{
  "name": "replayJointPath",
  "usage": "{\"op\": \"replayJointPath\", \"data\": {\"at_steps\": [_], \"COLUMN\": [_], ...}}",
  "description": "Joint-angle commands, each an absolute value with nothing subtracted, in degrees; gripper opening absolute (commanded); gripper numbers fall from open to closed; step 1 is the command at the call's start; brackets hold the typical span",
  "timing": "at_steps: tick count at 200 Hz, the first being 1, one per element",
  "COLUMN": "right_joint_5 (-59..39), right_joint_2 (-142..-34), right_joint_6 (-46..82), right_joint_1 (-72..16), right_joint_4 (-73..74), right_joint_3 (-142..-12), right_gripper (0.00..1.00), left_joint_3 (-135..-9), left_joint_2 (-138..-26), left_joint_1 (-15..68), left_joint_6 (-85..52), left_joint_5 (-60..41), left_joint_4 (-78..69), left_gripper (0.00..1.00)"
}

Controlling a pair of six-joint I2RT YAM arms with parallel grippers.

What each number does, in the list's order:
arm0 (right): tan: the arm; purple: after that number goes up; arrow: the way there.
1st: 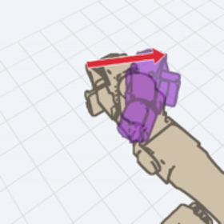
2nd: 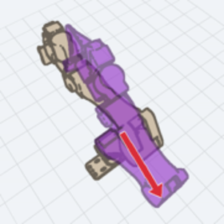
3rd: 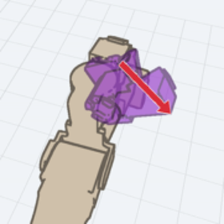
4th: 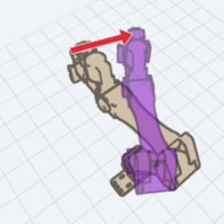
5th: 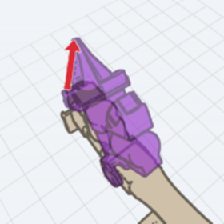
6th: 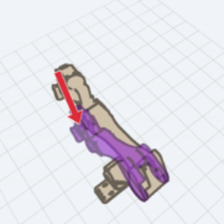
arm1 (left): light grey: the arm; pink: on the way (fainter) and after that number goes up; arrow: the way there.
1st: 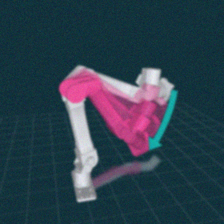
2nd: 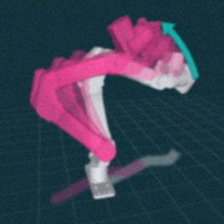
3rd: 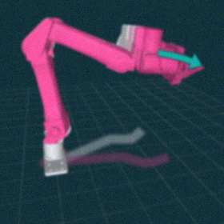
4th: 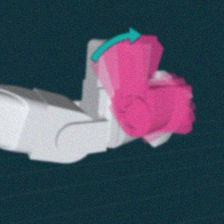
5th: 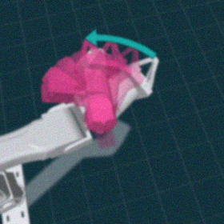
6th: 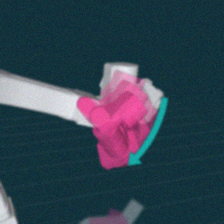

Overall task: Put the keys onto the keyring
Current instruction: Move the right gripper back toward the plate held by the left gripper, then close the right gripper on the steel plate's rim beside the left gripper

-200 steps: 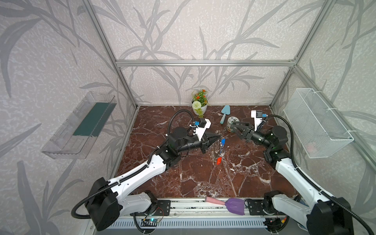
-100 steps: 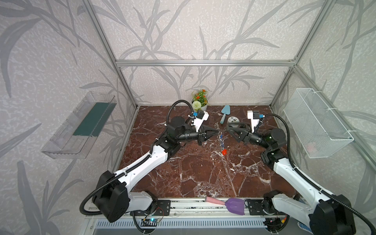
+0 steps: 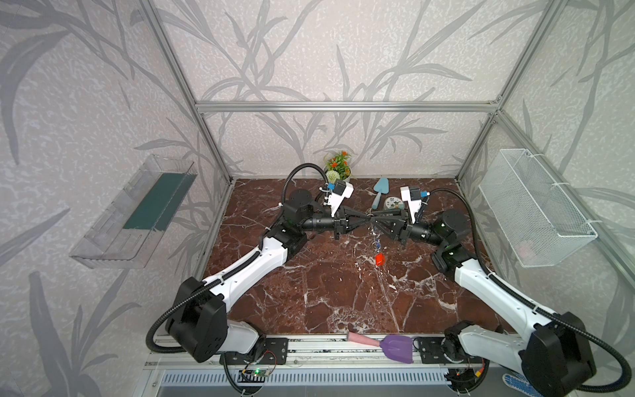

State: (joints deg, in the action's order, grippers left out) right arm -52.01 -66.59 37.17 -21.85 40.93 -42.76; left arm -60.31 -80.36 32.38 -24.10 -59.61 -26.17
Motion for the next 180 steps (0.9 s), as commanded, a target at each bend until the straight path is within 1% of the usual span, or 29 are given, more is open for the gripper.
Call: {"op": "replayJointPath", "data": {"at_steps": [1,21,39,60,108,144,180], "right_joint_5": [-54.0,-54.9,-55.5,-55.8,-57.2,-57.3,-57.7], "right_joint_2": [-67.2,-67.5,-67.5,-67.5,-69.3,-68.1,-67.9], "right_joint_6": [39.8,41.4,42.0,44.0,53.5,50.1,49.0], "right_joint_1": [-21.6,-21.1,-20.8,-20.1,-17.5,-17.5,-18.4], "right_joint_4": [44.9,46.0,46.1,47.7,57.5,51.4,49.6], "right_joint_3": [-44.8,-44.7,-44.4,-44.4,-44.3,-45.4,-46.3], "right_gripper": [0.26,0.25,0.34,0.38,0.39,0.31,0.23], "left_joint_3": [-63.3,-63.1,-63.1,-63.1,-63.2,-62.8,-63.1], "left_joint_2": [-80.3,-80.4,-80.5,-80.5,-80.5,-80.2,-80.5], "left_joint_1": [32.2,31.8,31.5,31.3,30.5,30.5,30.4], "left_joint_6": [-25.9,-26.7,-27.5,-27.5,-28.5,-29.3,-30.0], "left_joint_5": [-63.0,-62.8,-63.0,-63.5,-64.8,-65.4,-65.6], "left_joint_4": [-31.2,-32.2,-32.7,-32.5,-33.3,-34.2,-35.3], "left_gripper": [0.0,0.0,0.0,0.0,0.0,0.0,0.0]}}
